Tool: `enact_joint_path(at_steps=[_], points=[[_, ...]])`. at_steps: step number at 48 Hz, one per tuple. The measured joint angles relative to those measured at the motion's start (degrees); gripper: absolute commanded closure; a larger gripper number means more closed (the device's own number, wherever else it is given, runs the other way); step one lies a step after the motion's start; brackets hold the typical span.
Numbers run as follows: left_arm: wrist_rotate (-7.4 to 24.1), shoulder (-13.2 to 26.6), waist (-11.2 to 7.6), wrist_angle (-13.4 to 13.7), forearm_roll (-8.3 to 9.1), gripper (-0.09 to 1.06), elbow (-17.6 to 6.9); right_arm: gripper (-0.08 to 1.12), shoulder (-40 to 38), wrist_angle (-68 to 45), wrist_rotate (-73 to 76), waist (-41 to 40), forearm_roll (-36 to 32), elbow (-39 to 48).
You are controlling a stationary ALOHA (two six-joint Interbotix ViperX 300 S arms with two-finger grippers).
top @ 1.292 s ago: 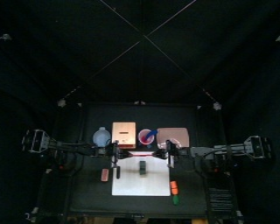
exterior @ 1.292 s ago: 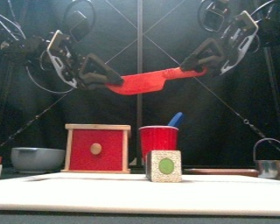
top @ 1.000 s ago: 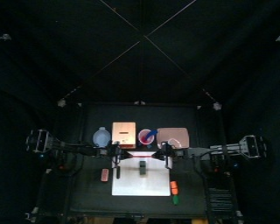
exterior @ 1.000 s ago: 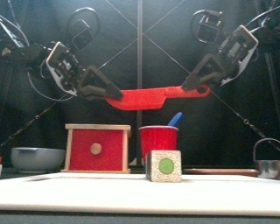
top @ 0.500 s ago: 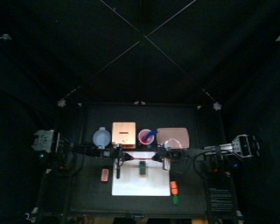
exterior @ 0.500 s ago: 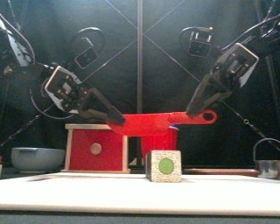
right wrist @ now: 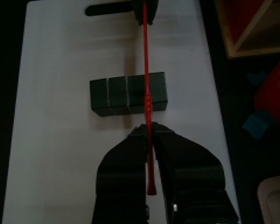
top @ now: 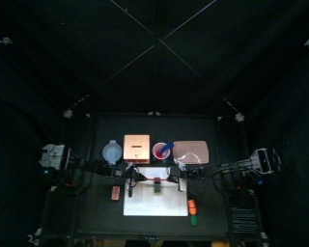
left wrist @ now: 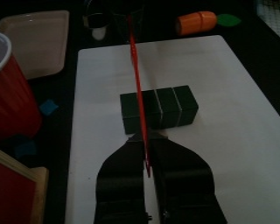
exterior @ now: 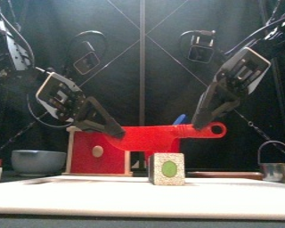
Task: Cut the sushi into 4 pieces with the knife
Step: Cut the sushi into 4 pieces
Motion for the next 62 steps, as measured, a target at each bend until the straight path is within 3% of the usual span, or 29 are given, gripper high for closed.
enact_joint_path(at_steps=[24, 42, 62], points=[[0.1, 0.6, 0.18, 0.0, -0.18, 0.66, -1.8, 0.97, 0.0, 2.9, -0.2, -0.4, -0.3, 0.0], [0.1, 3.7, 0.26, -0.2, -0.18, 0.66, -3.3, 0.97, -0.6, 4.0, -0.2, -1.0, -1.8, 0.1], [0.0, 5.0, -0.18, -0.7, -0.35, 0.66, -3.4, 0.97, -0.7, 4.0, -0.2, -1.0, -1.7, 0.1]])
